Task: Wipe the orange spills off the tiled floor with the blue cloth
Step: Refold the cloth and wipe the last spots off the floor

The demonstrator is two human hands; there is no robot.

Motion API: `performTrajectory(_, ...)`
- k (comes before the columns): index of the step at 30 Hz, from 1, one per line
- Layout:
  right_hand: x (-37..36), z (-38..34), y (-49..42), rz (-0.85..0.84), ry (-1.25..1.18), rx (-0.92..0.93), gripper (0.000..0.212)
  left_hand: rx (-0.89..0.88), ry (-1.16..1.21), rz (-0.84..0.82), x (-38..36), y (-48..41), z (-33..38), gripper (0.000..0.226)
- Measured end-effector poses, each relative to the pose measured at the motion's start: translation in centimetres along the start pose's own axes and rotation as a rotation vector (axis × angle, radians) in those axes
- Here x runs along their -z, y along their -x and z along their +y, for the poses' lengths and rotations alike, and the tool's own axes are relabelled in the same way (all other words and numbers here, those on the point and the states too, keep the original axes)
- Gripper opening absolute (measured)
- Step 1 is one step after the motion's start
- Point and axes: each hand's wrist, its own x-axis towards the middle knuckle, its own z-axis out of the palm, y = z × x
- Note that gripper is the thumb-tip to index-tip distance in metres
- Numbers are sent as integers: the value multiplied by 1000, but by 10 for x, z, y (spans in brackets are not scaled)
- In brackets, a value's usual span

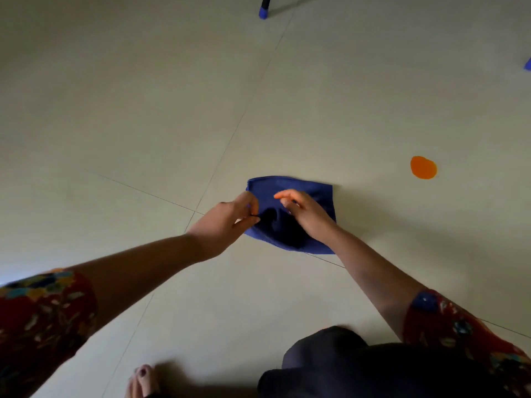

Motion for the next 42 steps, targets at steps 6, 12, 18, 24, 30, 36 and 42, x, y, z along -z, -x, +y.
performTrajectory(6,9,-5,1,-137,896,137,11,151,123,-32,24,7,11,10)
performTrajectory(12,76,-17,2,284,274,-18,11,316,254,-105,51,3,21,13)
performTrajectory(18,137,-34,16,-193,-372,-44,36,230,15,-282,100,-16,31,55)
performTrajectory(24,135,-40,10,65,-1537,5,50,314,714,-76,112,-69,22,46)
performTrajectory(30,85,-13,-6,213,-1257,-418,33,529,984,-3,64,-99,-3,26)
performTrajectory(36,113,6,9,508,-434,-397,28,705,843,368,53,-99,-27,25)
performTrajectory(42,163,-22,31,584,-809,-140,22,574,476,495,87,-96,-60,30)
